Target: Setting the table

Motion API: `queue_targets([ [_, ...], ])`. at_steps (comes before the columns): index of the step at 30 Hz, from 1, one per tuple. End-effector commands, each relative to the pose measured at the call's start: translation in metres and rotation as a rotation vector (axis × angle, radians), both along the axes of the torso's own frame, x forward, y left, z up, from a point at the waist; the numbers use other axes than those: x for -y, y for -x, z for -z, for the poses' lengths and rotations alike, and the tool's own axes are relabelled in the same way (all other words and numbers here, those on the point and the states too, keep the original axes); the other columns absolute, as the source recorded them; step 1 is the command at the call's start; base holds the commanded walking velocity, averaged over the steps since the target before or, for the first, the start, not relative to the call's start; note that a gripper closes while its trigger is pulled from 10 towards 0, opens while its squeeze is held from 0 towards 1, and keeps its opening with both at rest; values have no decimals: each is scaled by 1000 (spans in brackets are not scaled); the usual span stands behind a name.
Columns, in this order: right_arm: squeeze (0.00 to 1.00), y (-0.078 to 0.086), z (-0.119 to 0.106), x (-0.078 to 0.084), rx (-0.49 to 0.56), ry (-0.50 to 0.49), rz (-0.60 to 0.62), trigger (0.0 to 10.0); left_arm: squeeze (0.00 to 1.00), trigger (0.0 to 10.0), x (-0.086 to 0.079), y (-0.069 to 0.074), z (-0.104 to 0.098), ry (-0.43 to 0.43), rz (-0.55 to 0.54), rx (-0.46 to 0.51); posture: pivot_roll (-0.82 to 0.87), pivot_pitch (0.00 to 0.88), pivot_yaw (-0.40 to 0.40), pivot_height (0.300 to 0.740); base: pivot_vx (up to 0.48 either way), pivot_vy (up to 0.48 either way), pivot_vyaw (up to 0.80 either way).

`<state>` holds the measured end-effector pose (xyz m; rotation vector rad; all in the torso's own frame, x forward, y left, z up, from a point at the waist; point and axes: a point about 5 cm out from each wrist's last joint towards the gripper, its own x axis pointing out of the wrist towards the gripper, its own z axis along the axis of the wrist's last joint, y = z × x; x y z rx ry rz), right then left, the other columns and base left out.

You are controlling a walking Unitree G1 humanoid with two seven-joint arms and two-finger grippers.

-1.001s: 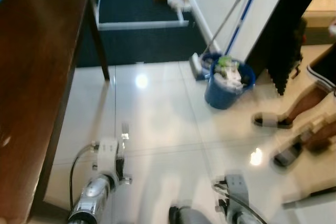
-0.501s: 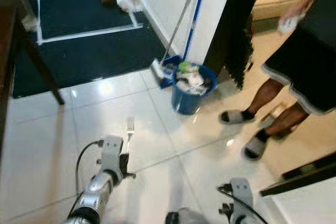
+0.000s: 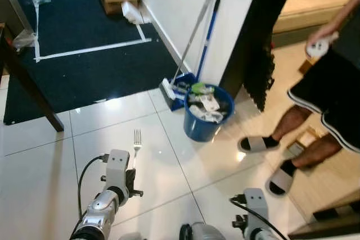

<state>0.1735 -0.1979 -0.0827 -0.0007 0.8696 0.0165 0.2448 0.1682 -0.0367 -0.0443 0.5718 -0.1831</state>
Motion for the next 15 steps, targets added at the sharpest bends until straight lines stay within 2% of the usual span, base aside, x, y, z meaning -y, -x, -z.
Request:
queue_targets([
  [1,0,8,4,-3,-25,-7,-5,10000,0,10000,-1,4,3,-4,-5,-19,63,65,-1,740,326,0,0],
  [15,0,9,5,-5,-23,2,-12,10000,0,10000,-2,4,3,-8,-6,-21,64,64,2,740,326,0,0],
])
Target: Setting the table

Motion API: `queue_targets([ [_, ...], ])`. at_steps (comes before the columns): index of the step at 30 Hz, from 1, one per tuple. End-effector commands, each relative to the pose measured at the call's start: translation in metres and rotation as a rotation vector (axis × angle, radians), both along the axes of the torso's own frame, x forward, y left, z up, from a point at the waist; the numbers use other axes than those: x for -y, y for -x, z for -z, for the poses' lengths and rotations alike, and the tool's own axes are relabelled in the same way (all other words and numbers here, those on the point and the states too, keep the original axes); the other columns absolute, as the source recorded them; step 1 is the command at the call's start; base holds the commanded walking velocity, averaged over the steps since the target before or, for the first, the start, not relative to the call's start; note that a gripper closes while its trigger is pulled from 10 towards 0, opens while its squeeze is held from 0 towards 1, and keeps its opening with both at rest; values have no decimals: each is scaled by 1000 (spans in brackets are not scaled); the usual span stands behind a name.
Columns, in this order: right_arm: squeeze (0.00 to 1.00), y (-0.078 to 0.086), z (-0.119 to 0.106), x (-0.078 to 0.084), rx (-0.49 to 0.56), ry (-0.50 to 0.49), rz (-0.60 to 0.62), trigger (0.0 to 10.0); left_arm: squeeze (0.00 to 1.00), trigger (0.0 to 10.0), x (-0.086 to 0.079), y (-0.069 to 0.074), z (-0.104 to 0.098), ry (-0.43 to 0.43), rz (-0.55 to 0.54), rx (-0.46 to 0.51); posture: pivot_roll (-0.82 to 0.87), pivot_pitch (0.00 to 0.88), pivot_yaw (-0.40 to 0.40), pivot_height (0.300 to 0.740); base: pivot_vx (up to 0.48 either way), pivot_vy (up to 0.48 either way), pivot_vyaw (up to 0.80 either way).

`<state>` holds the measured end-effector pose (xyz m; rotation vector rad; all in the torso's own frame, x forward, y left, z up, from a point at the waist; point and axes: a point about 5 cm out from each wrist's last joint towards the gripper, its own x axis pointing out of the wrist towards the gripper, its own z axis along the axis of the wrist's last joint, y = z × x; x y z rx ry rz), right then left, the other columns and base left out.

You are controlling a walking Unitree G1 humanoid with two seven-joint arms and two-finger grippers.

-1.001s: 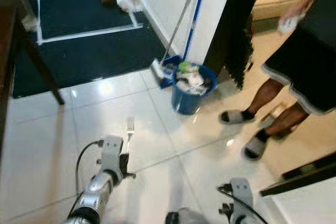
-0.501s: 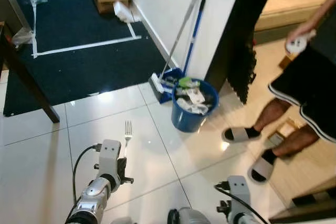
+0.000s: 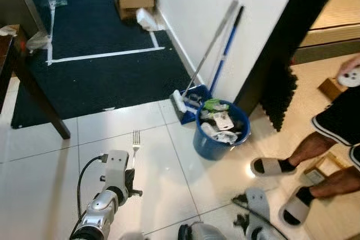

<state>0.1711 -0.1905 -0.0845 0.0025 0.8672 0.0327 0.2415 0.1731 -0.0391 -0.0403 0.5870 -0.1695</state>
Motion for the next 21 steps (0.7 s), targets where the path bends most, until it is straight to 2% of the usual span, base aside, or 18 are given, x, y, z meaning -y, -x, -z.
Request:
queue_targets([
  [1,0,7,3,3,-25,12,1,10000,0,10000,3,0,1,1,6,-6,64,64,2,740,319,0,0],
  [7,0,5,3,0,-20,11,0,10000,0,10000,2,1,1,-1,5,-7,64,62,5,740,310,0,0],
  [9,0,3,2,0,-16,11,1,10000,0,10000,-1,3,4,-39,-13,-29,63,64,6,740,0,0,0],
  [15,0,2,1,0,-12,10,2,10000,0,10000,-3,4,4,-43,-17,-26,63,64,8,740,0,0,0],
  [21,0,-2,-1,-2,-5,21,-52,10000,0,10000,-4,3,3,-46,-22,-23,64,64,7,740,0,0,0],
])
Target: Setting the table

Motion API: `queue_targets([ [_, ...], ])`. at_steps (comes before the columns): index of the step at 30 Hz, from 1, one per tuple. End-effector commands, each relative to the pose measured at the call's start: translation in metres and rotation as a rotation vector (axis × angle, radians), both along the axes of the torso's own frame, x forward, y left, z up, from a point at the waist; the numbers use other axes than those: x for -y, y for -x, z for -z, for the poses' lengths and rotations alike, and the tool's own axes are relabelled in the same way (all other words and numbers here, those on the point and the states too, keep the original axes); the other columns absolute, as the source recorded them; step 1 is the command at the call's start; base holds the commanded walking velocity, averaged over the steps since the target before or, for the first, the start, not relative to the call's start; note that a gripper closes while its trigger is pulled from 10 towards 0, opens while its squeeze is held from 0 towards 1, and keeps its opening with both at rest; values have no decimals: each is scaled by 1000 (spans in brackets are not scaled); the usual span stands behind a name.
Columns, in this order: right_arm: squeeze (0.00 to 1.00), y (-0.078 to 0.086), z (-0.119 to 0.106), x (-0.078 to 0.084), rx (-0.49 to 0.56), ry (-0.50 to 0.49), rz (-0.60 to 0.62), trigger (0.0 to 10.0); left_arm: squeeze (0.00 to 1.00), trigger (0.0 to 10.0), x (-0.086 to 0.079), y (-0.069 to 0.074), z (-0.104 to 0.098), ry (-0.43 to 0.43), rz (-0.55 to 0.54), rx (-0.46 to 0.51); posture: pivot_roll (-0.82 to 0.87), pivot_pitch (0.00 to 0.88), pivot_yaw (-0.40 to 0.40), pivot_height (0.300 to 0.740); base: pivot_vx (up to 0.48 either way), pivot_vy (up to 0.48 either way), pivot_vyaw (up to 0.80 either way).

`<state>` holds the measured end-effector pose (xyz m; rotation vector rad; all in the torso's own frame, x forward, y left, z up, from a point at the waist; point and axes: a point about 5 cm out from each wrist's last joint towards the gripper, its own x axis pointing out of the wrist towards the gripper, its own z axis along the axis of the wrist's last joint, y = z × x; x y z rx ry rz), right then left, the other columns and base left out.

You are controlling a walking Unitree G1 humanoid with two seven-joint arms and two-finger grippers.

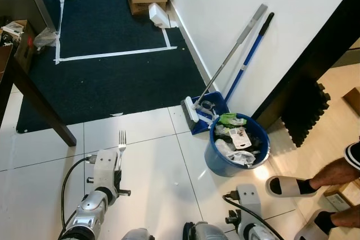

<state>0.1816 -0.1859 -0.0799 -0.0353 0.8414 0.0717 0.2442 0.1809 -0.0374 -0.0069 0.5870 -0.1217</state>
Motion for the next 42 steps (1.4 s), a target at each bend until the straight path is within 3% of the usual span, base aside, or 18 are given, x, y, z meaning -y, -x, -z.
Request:
queue_targets([
  [1,0,8,4,2,-30,7,-13,10000,0,10000,4,6,5,0,12,-26,64,64,7,740,0,0,800],
  [13,0,16,8,-4,-52,4,-39,10000,0,10000,5,9,7,-2,9,-32,63,63,5,740,0,0,800],
  [27,0,16,9,7,-96,27,-23,10000,0,10000,10,8,7,15,31,-37,54,43,5,740,0,0,800],
  [34,0,17,11,-6,-112,22,-28,10000,0,10000,11,9,8,27,45,-48,55,41,5,740,0,0,800],
  [39,0,21,14,-14,-124,16,-32,10000,0,10000,15,12,12,41,71,-78,55,43,5,740,0,0,800],
  [42,0,30,17,-11,-141,16,-28,10000,0,10000,17,21,20,22,107,-160,52,48,5,740,0,0,800],
])
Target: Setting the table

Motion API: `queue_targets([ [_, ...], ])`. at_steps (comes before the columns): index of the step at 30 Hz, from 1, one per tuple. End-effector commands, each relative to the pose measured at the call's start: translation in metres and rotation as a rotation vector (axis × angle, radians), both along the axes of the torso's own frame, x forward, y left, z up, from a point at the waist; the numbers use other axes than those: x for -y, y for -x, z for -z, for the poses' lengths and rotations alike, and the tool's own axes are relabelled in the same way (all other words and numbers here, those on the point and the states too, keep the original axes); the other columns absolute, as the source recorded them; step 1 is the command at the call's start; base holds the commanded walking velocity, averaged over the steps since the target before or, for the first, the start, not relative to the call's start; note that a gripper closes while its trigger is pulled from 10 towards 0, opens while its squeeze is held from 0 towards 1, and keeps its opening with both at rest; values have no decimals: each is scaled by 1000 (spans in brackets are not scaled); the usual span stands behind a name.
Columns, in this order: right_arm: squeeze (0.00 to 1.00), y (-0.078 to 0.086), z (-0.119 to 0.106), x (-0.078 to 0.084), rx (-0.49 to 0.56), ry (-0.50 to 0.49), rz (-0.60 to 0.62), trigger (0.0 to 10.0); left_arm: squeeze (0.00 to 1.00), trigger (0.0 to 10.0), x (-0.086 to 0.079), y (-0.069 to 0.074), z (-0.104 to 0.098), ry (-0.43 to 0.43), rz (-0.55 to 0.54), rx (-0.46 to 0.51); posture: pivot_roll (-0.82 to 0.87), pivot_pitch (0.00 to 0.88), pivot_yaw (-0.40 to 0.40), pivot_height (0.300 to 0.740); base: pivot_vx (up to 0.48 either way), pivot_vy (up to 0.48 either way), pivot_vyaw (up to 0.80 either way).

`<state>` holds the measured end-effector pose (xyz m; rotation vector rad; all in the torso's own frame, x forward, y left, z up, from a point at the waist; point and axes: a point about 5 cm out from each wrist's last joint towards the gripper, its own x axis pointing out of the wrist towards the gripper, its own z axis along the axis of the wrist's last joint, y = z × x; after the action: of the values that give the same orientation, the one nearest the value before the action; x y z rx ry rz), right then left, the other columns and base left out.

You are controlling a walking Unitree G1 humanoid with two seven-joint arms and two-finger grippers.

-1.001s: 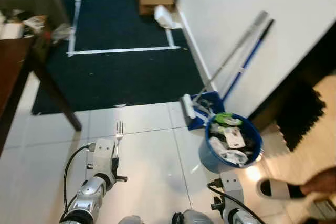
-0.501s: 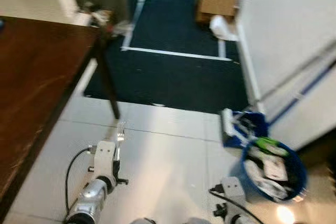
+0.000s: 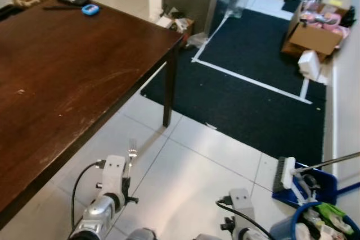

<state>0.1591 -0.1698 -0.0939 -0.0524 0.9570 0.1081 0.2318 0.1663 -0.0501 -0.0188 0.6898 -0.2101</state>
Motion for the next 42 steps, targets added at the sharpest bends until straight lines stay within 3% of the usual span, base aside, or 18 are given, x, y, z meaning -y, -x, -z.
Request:
queue_targets([
  [1,0,9,3,6,-31,14,9,10000,0,10000,2,13,11,-43,48,-91,51,49,4,740,0,0,800],
  [6,0,5,3,-3,-41,17,9,10000,0,10000,-10,23,19,-125,-7,-161,48,52,5,740,0,0,800],
  [12,0,1,1,7,-34,25,18,10000,0,10000,-19,20,16,-136,-83,-143,52,61,-1,740,0,0,800],
  [27,0,-10,-6,23,2,42,29,10000,0,10000,-14,17,15,-115,-91,-139,54,68,-7,740,0,0,800],
  [42,0,-21,-11,17,64,24,11,10000,0,10000,-12,16,14,-104,-89,-138,54,76,-6,740,0,0,800],
])
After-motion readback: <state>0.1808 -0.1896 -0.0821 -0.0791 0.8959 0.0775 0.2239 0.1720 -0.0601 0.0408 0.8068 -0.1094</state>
